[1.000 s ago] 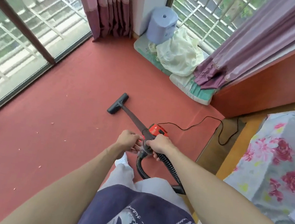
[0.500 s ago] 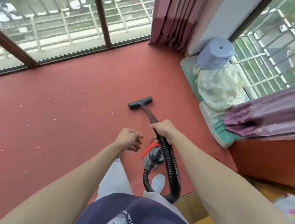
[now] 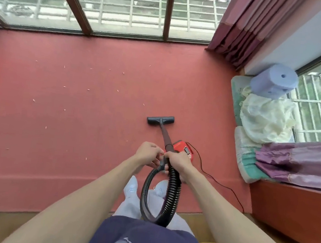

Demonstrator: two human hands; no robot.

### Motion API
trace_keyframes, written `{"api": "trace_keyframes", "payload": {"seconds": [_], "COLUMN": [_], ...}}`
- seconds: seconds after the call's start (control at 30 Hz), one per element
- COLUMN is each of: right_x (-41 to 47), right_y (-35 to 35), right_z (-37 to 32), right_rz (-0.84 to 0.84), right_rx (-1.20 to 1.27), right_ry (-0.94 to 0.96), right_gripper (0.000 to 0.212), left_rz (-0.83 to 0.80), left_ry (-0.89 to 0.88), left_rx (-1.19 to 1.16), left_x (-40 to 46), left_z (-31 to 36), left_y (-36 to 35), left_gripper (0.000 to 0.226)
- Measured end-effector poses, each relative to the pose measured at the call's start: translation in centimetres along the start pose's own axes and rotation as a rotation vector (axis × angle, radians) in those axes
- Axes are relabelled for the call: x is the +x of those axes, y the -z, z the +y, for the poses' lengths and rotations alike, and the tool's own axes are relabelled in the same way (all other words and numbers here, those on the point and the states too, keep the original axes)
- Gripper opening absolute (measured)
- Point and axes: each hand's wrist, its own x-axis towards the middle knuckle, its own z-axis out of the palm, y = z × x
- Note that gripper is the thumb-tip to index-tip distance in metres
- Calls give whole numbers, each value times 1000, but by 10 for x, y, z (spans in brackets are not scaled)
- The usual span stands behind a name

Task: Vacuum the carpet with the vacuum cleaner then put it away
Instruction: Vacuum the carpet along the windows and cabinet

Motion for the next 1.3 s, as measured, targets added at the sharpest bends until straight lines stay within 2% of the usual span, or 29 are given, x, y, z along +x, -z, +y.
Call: {"api": "trace_keyframes", "payload": {"seconds": [0.17,0.3,0.4,0.57,0.73,0.83,0.93,1.07,1.13,1.3], "right_x": [0,4,21,61,54,33,21,17,21,48], "right_y": [-4,11,25,51,83,89,94,94,89,88], "right_z": [11,12,3,-42,-63,-38,-3,17,7,-51], "right_rz": [-23,-61,-100,-153,-177,-181,-227,-262,-253,-152], "right_rx": [-46,-12,-60,-205,-231,-315,-349,-351,-371,-341], "right_ry": [9,-52,-71,-12,36,58,45,-37,-16,32], "right_gripper": [11,21,17,18,14,19,33,27,19,16], "left_rz": [26,85,163,345,417,428,426,446,463,521], "left_ry": [-27,16,65,112,95,44,4,6,20,25], "left_rx": [-33,-85,-163,-252,-302,-308,-298,-361,-398,-465], "left_x": [-9,-18,-18,-19,-16,-20,-22,-32,-38,-48], "left_z": [-11,-23,-35,-36,-12,9,14,-1,-10,-32], "left_y": [3,2,-5,-32,-83,-108,-123,-126,-121,-103], "left_gripper": [14,15,16,20,22,21,23,24,25,25]}}
